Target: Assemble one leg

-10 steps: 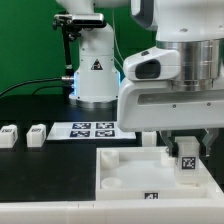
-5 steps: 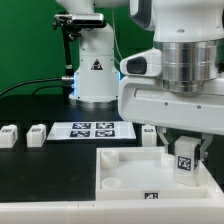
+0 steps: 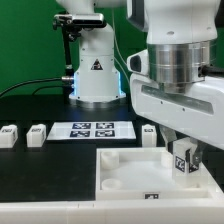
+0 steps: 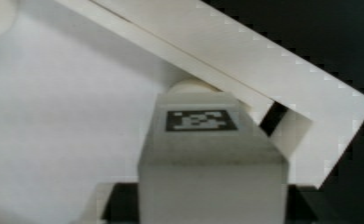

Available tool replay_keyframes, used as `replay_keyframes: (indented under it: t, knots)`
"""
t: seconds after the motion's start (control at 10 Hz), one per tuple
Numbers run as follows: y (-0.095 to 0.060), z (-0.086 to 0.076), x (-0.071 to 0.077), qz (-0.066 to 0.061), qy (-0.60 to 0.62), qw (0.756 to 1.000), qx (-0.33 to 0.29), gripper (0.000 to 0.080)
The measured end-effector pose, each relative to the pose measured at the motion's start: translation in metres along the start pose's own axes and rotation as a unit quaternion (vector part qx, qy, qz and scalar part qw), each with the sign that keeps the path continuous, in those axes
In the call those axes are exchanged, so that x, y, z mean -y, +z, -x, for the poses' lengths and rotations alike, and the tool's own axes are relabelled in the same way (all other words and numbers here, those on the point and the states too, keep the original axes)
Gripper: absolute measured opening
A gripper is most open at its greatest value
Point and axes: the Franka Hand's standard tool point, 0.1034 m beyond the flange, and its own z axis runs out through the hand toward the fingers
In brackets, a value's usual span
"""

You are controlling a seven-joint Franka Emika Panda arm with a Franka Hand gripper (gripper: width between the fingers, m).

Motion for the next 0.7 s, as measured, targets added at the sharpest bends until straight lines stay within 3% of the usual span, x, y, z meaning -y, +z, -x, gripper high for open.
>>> replay_keyframes:
  t: [0.1, 0.3, 0.5, 0.7]
  knots:
    - [0.0002, 0.0003, 0.0000, 0.000, -0.015, 1.000, 0.000, 0.0301]
    - [0.0013, 0.0035, 0.0011, 0.002, -0.084, 0.996, -0.002, 0.0610]
    - [0.0011, 0.0051, 0.0022, 0.003, -0.213, 0.977, -0.004, 0.0637]
    - [0.0017, 0.0066, 0.0024, 0.005, -0.361, 0.933, -0.004, 0.0647]
